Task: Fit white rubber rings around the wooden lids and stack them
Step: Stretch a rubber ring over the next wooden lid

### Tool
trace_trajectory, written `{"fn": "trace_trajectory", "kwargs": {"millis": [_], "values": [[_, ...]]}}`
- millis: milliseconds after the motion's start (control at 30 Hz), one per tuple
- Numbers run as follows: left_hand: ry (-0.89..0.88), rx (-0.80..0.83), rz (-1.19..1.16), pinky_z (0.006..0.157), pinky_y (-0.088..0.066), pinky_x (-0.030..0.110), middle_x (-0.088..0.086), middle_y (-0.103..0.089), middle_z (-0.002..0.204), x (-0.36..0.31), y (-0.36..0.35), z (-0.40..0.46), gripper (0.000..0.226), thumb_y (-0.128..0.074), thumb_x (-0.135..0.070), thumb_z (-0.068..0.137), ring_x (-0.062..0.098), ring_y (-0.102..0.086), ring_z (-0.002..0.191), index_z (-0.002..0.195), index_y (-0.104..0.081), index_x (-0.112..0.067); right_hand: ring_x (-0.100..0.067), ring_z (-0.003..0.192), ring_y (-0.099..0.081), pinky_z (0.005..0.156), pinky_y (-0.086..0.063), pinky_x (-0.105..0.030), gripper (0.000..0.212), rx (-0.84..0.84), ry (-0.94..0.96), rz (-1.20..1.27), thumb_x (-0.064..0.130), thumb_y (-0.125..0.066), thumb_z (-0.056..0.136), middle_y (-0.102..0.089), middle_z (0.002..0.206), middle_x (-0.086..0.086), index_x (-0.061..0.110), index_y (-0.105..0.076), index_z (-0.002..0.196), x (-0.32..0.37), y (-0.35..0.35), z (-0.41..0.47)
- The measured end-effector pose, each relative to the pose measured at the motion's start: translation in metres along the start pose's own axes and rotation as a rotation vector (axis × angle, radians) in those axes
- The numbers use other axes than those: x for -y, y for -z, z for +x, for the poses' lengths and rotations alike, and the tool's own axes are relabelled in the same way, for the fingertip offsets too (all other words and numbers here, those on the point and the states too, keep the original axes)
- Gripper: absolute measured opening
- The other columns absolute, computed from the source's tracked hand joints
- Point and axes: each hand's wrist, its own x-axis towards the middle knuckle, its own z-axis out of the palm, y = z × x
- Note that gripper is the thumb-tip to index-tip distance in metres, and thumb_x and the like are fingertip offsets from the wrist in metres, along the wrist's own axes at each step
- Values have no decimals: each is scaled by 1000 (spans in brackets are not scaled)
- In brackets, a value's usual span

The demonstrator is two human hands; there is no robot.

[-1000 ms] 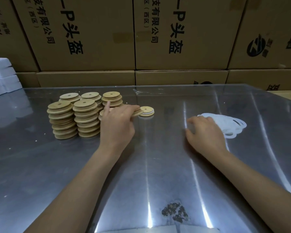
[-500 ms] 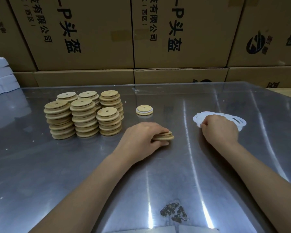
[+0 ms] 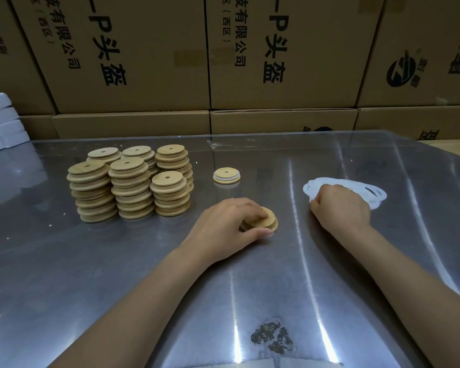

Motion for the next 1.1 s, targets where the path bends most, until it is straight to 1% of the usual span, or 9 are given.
{"fn": "trace_trajectory", "kwargs": {"millis": [133, 233, 333, 467, 600, 733, 933, 1000, 1100], "values": [[20, -30, -37, 88, -48, 33, -20, -60, 116, 2, 1, 0, 35, -65, -48, 83, 1, -53, 109, 113, -67, -30, -23, 70, -45, 47, -18, -24, 5, -6, 29, -65, 8, -43, 95, -44, 75, -6, 7, -46, 91, 5, 1, -4], [39, -19, -53, 89, -47, 30, -20, -59, 117, 5, 1, 0, 38, -65, -49, 83, 1, -53, 109, 115, -65, -30, -31, 86, -58, 61, -34, -29, 23, 62, 18, 45, 25, -48, 97, -59, 88, -10, 3, -53, 101, 7, 3, -3], [54, -5, -54, 89, -46, 28, -20, -57, 118, 5, 1, 0, 40, -64, -51, 82, 0, -52, 109, 117, -63, -31, -30, 77, -56, 56, -31, -26, 22, 107, 15, 126, 24, -48, 96, -57, 74, -8, 6, -59, 87, 7, 4, -4], [68, 23, -43, 90, -47, 30, -21, -55, 120, 4, 0, 1, 44, -63, -53, 82, -1, -50, 110, 121, -60, -33, -27, 63, -44, 47, -19, -24, 35, 22, 65, 57, 19, -46, 94, -38, 57, -3, 12, -38, 60, 12, 8, -12], [146, 33, -50, 97, -45, 32, -17, -52, 129, 8, -1, 1, 65, -65, -59, 77, 4, -48, 119, 134, -49, -31, -25, 76, -57, 62, -41, -31, 17, -67, 117, 396, 28, -54, 91, -62, 80, 2, 15, -62, 84, 20, 15, -15], [225, 34, -182, 101, -43, 34, -14, -56, 128, 10, -3, 1, 79, -71, -58, 72, 5, -50, 121, 139, -39, -31, -3, 64, -49, 57, -36, -22, 6, -213, 326, 616, 25, -62, 85, -61, 82, 13, 27, -59, 80, 35, 24, -26], [222, 14, -240, 98, -44, 36, -10, -62, 123, 14, -4, 1, 81, -72, -47, 74, 10, -55, 118, 142, -34, -26, 10, 64, -48, 59, -33, -21, 10, 87, 611, 605, 31, -67, 79, -53, 63, 31, 35, -61, 73, 50, 25, -41], [206, 13, -263, 97, -45, 35, -16, -63, 118, 15, -5, 1, 80, -72, -39, 75, 8, -57, 115, 143, -34, -23, 7, 65, -47, 64, -36, -24, 9, 175, 622, 591, 34, -66, 79, -53, 64, 26, 37, -62, 71, 49, 25, -41], [199, 4, -300, 95, -46, 28, -21, -64, 112, 15, -4, 1, 85, -76, -48, 71, 2, -57, 112, 142, -35, -25, 2, 64, -44, 64, -35, -26, 15, 152, 558, 586, 43, -62, 83, -55, 73, 16, 36, -60, 69, 46, 22, -37]]}}
